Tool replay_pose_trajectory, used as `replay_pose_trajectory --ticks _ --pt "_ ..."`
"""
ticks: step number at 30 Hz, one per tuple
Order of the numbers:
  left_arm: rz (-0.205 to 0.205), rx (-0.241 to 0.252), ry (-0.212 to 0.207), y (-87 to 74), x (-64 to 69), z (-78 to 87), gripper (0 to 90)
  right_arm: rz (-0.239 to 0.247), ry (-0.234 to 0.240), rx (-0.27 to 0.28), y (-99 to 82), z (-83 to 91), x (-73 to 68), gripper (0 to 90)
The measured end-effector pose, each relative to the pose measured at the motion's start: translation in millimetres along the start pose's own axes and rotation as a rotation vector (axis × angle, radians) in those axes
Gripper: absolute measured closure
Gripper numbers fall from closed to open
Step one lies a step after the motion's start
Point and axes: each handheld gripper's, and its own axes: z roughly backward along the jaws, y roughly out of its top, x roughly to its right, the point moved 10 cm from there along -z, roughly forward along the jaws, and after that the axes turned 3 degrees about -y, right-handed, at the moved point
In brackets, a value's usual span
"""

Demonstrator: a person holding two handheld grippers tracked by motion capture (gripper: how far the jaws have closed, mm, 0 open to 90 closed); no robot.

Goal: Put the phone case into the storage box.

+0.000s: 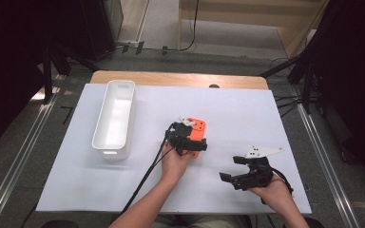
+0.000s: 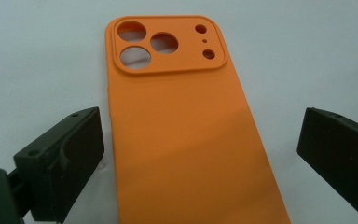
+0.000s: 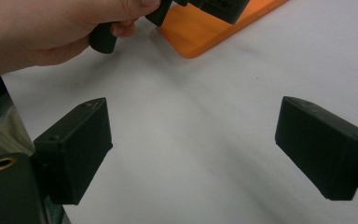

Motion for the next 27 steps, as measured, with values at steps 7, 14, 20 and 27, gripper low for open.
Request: replay_pose_trajectory --ticks 7,14,20,27 --pt "0.002 0.002 0.015 -4.9 -1.1 -4.5 0.3 0.001 0.000 0.000 -0.2 0.1 0.2 9.6" --pt "-0.023 0.015 0.045 -6.9 0.6 -6.1 0.3 0.002 0.000 -0.005 -0.5 -0.2 -0.1 9.6" --pt "-0.052 0.018 0.076 -9.6 1.8 -7.2 0.3 0.007 0.003 -0.008 -0.8 -0.5 -0.3 9.6" --pt "-0.064 0.012 0.094 -10.3 1.4 -7.6 1.1 0.009 0.003 -0.010 -0.9 -0.9 -0.3 9.6"
